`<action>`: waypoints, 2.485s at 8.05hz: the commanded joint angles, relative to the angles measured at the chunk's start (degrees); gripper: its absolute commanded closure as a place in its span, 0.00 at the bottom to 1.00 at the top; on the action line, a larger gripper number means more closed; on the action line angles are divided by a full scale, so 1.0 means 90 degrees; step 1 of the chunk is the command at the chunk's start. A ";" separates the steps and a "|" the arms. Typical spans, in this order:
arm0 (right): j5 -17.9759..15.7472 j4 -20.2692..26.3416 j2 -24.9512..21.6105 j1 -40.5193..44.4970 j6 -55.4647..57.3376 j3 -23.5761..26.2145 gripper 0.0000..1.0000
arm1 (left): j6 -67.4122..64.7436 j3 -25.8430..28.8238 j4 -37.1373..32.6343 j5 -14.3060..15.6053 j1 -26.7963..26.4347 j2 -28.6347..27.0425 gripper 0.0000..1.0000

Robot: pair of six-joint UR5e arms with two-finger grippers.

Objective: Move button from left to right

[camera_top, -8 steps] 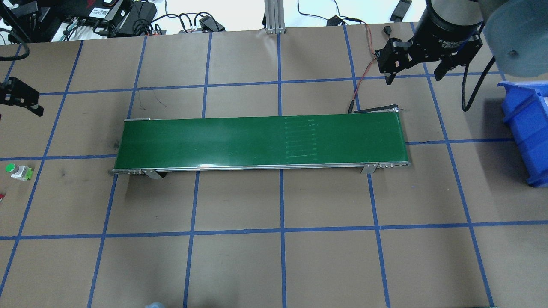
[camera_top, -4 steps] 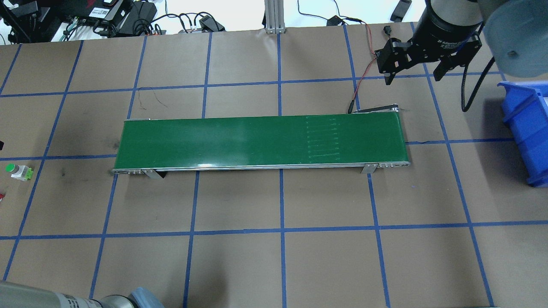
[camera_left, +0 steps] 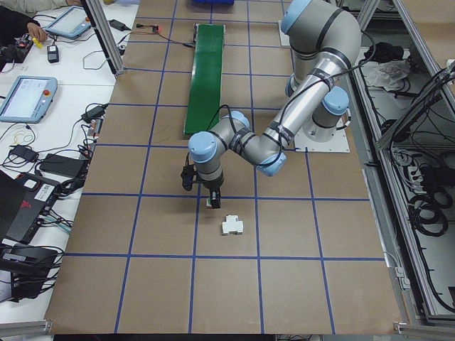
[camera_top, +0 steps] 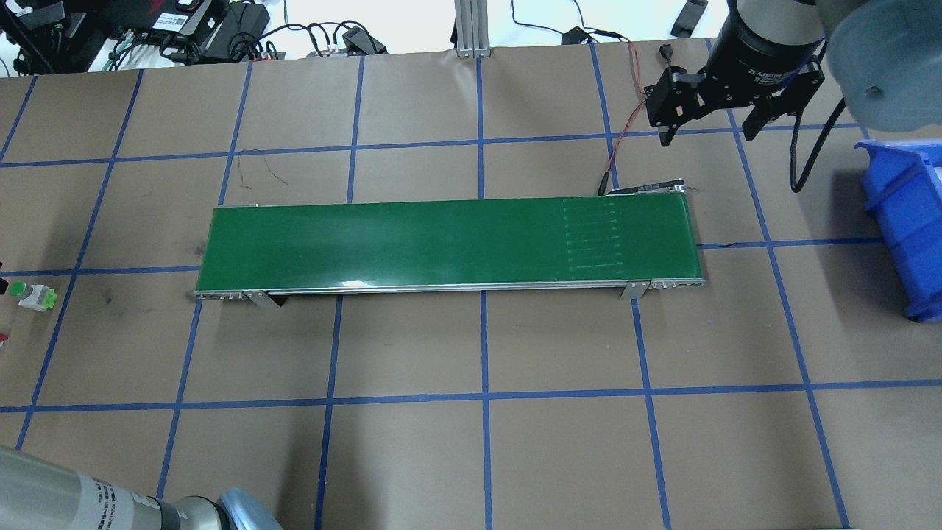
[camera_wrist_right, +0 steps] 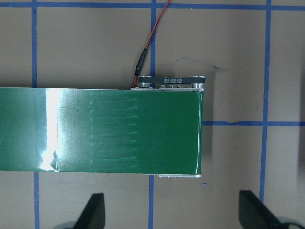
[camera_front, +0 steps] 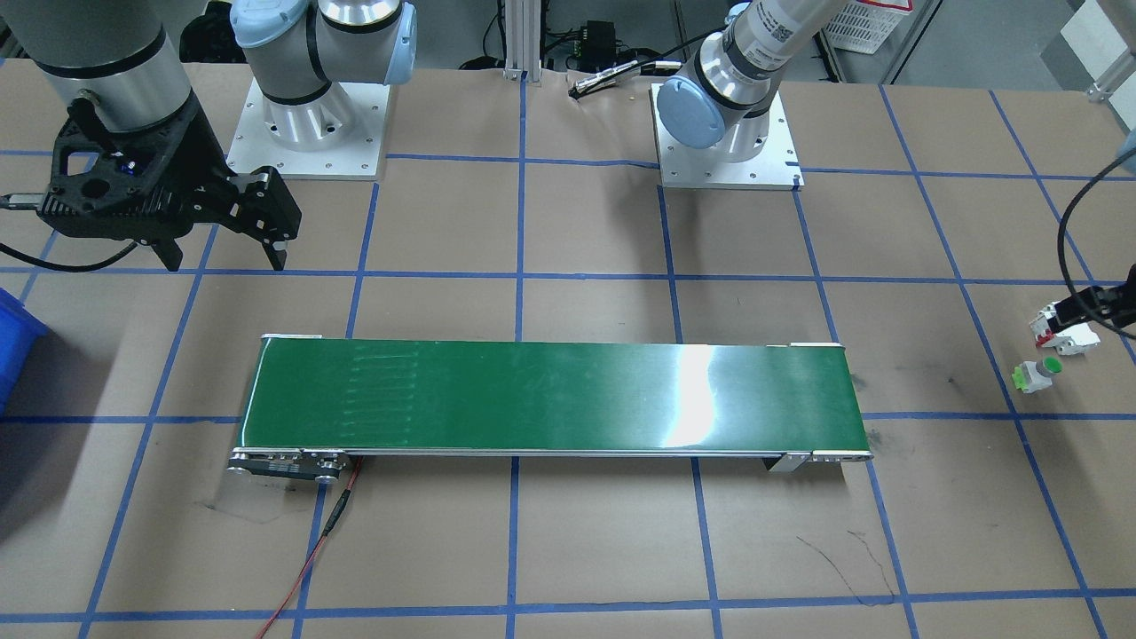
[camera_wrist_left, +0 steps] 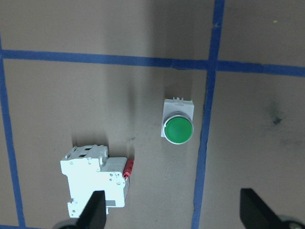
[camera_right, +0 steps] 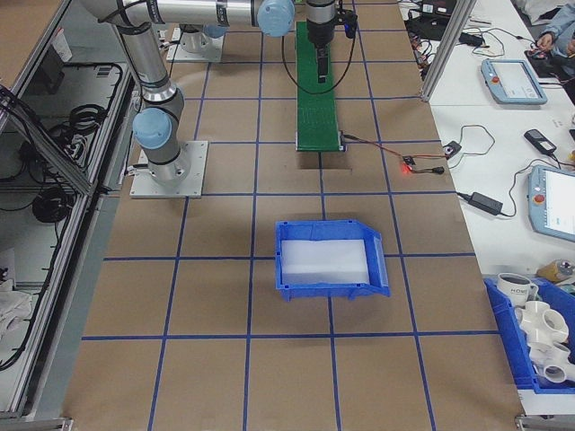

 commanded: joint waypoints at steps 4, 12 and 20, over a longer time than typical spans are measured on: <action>0.0005 0.0029 0.0009 0.0000 -0.0010 0.0000 0.00 | -0.0422 -0.0039 0.0232 0.0075 -0.0017 -0.0686 0.00; 0.0005 0.0020 0.0018 0.0000 -0.0010 0.0000 0.00 | -0.0472 -0.0020 0.0790 -0.0404 -0.0105 -0.1106 0.16; 0.0005 0.0030 0.0018 0.0000 -0.0010 -0.0010 0.00 | -0.0413 0.0311 -0.0086 -0.0395 -0.0474 -0.0367 1.00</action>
